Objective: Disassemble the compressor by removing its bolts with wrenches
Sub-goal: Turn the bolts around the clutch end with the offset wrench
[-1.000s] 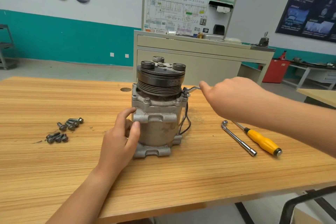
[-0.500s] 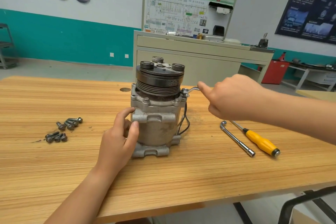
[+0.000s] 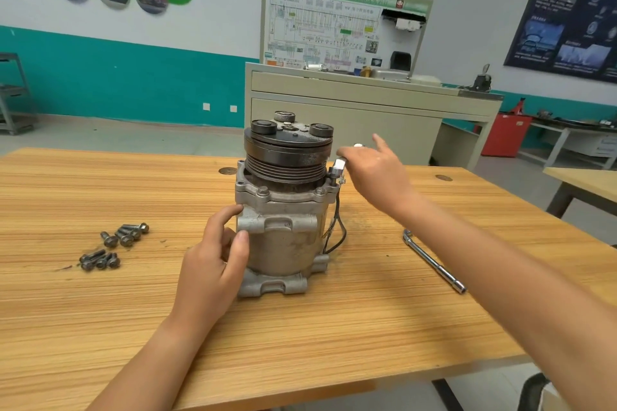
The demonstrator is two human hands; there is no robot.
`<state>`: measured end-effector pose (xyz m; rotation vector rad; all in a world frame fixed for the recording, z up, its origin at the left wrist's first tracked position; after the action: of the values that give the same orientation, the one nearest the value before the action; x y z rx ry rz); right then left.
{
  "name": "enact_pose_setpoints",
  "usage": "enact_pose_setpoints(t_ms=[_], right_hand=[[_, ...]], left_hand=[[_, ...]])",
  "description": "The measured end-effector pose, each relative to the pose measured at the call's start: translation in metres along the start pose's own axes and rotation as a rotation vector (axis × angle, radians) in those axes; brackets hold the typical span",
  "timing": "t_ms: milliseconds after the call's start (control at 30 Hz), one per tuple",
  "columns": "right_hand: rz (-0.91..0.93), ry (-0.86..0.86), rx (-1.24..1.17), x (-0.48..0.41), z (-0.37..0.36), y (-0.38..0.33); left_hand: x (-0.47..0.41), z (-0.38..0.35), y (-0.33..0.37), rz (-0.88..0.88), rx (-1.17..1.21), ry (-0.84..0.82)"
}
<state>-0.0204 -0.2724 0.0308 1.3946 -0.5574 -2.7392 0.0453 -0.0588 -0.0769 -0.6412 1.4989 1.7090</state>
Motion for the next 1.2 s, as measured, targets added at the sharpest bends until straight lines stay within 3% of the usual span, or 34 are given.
enact_pose_setpoints(t_ms=[133,233,367,467,533,600,667,733,833,900,1000,1200], right_hand=[[-0.556,0.123,-0.427,0.028,-0.008,0.012],[-0.785,0.234,-0.652,0.059,-0.002,0.018],[-0.845,0.096,-0.739,0.097,-0.008,0.004],[-0.839,0.104,-0.709,0.107,-0.011,0.003],[-0.817,0.108,-0.736,0.106,-0.014,0.001],[-0.827,0.071,-0.762,0.109,-0.02,-0.003],[-0.887,-0.034,-0.831,0.118,-0.033,-0.01],[-0.939,-0.122,-0.933,0.125,-0.044,-0.016],[-0.958,-0.124,-0.989,0.129,-0.047,-0.018],[-0.98,-0.108,-0.992,0.129,-0.046,-0.016],[-1.009,-0.135,-0.996,0.132,-0.047,-0.015],[-0.985,-0.203,-1.02,0.132,-0.05,-0.018]], left_hand=[[0.0,0.002,0.003,0.001,-0.01,0.01],[-0.003,0.007,0.01,0.008,0.018,0.109],[-0.007,0.009,0.034,-0.081,-0.106,0.139],[-0.012,0.013,0.046,-0.181,-0.381,0.042],[-0.019,0.026,0.052,-0.201,-0.508,0.063],[-0.03,0.038,0.07,-0.249,-0.532,0.124],[-0.046,0.036,0.101,-0.415,-0.523,0.13],[-0.066,0.018,0.136,-0.652,-0.502,0.023],[-0.092,-0.028,0.172,-0.916,-0.616,-0.33],[-0.103,-0.067,0.171,-0.917,-0.817,-0.628],[-0.117,-0.106,0.148,-0.834,-1.103,-0.904],[-0.123,-0.121,0.124,-0.69,-1.088,-1.087]])
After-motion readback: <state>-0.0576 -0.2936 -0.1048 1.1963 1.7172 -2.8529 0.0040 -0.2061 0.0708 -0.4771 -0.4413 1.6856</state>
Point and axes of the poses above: each hand's wrist, its own x-axis away from the middle knuckle, its own z-axis out of the back of the hand, y = z × x, the point moved 6 cm from there along -x, towards the middle knuckle, and after that the axes turned 3 degrees about y, right-handed, at the moved point
